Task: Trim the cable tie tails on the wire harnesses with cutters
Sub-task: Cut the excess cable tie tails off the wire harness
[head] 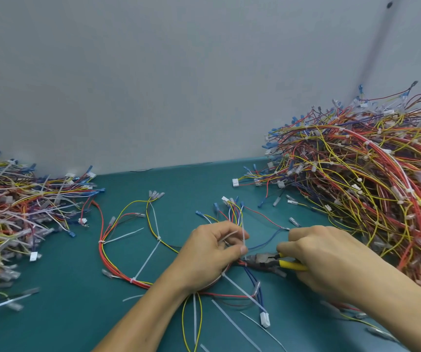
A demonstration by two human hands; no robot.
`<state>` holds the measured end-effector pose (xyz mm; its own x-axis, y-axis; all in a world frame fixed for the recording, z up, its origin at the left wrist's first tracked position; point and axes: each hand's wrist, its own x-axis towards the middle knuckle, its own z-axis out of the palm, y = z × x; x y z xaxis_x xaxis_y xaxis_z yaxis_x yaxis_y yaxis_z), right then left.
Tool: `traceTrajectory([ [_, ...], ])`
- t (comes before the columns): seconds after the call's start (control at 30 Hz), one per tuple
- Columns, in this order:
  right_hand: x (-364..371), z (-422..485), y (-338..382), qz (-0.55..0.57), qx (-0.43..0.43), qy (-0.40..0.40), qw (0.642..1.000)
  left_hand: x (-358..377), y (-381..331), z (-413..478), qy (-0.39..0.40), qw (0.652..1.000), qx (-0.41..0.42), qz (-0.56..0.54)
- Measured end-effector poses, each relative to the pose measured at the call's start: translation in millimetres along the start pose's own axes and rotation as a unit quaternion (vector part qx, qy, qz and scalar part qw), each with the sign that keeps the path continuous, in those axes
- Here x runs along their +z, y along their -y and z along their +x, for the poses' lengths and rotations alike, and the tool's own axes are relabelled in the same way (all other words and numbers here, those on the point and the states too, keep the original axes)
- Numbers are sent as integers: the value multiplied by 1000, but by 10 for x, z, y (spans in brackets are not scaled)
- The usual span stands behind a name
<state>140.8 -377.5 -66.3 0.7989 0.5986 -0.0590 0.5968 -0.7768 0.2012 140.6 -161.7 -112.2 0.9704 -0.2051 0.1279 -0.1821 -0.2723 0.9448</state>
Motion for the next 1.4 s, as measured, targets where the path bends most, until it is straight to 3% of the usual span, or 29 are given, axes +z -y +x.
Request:
traceTrajectory([
  [0.43,33,17,-12,32,18,-13,999,-5,-18,3,-4,999,7,38],
  [0.77,29,22,18,45,31,-4,998,-13,-54,-12,-16,1000,4,-7],
  [0.97,-39,2,-37,126,46,-76,988,-113,-156,-1,-122,975,-65,-173],
  [1.13,-59,-23,53,184,36,-53,981,-232,-343,-15,-136,944,-103,-282],
  [1.33,-65,-39,92,150,38,-48,987,-314,-536,-124,-91,974,-115,-175],
  [1.4,-69,-45,89,133,43,-55,989,-340,-513,-228,-72,989,-95,-88],
])
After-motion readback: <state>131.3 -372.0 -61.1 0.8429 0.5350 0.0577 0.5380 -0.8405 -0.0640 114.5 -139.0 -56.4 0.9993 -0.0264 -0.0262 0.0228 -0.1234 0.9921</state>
